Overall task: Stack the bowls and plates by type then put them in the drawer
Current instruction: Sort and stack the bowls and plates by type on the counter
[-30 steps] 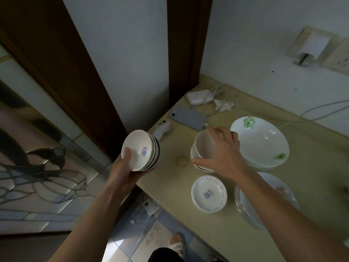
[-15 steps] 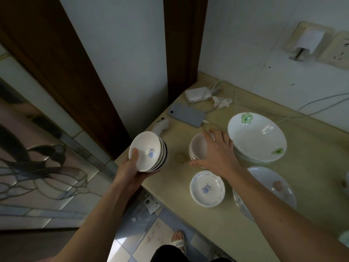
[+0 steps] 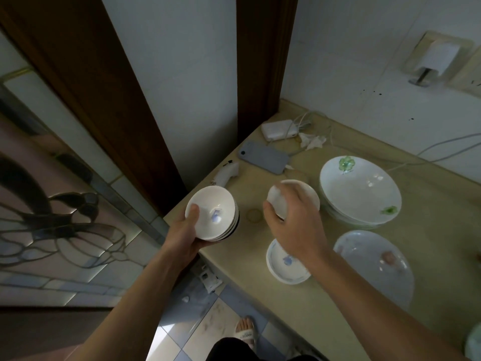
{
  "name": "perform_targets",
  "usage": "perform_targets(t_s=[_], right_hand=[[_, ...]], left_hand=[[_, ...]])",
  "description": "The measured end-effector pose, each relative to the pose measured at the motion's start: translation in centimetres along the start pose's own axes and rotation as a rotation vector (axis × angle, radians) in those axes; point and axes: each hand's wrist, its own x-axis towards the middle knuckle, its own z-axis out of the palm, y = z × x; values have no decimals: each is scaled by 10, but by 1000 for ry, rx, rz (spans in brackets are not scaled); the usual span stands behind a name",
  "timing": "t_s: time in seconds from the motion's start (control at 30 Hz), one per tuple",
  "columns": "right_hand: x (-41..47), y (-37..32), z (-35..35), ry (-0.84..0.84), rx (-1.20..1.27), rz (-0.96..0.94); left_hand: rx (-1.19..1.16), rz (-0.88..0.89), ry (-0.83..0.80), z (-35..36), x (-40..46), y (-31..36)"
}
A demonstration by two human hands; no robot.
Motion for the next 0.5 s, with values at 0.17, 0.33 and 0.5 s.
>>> perform_targets(t_s=[0.17, 0.33, 0.5], right_hand=[[-30, -31, 34, -379, 276, 443], [-35, -28, 57, -380, 636, 747], [-39, -23, 77, -293, 884, 915]], left_hand=[[233, 52, -28, 8, 3, -1], [439, 95, -82, 16, 9, -6], [518, 107, -118, 25, 20, 0]])
